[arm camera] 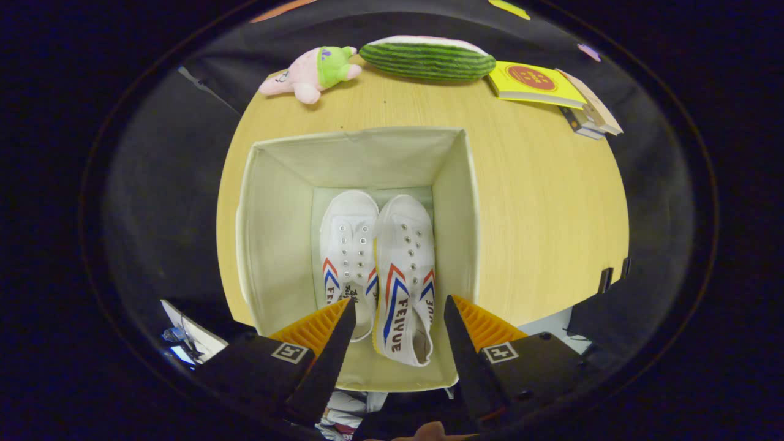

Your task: Open the storage box then place both shoes into the box .Put the left shoe in first, then the right shoe, with the right side of both shoes facing outward in a uniform manner.

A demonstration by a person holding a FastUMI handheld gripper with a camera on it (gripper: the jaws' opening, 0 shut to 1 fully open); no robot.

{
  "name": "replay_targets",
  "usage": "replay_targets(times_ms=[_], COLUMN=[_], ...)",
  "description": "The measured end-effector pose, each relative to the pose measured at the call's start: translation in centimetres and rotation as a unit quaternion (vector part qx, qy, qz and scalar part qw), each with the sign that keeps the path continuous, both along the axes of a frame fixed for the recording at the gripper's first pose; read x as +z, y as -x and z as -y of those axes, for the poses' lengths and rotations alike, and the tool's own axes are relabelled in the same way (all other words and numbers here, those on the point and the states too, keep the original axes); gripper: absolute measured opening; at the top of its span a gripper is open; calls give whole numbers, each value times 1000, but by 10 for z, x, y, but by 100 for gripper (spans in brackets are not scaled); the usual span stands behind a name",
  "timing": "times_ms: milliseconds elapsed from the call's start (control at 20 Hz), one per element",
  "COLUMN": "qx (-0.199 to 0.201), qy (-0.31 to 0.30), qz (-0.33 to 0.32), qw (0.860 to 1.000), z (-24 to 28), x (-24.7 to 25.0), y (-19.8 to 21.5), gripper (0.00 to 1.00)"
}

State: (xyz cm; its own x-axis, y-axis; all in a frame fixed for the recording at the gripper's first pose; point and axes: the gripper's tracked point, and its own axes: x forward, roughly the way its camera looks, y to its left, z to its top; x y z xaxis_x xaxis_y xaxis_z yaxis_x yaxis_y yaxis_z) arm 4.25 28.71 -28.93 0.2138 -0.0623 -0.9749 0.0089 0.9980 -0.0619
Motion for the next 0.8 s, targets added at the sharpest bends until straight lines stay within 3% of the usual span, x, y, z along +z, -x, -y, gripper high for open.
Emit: replay_targets(times_ms=[200,350,550,800], qx=[16,23,22,-4], qy=[-7,-7,-1,14], qz=[91,190,342,461], qw=[996,981,939,887], z=[10,26,59,119], x=[43,91,173,249], y=[-11,-17,-11,19], gripper=[88,88,88,89])
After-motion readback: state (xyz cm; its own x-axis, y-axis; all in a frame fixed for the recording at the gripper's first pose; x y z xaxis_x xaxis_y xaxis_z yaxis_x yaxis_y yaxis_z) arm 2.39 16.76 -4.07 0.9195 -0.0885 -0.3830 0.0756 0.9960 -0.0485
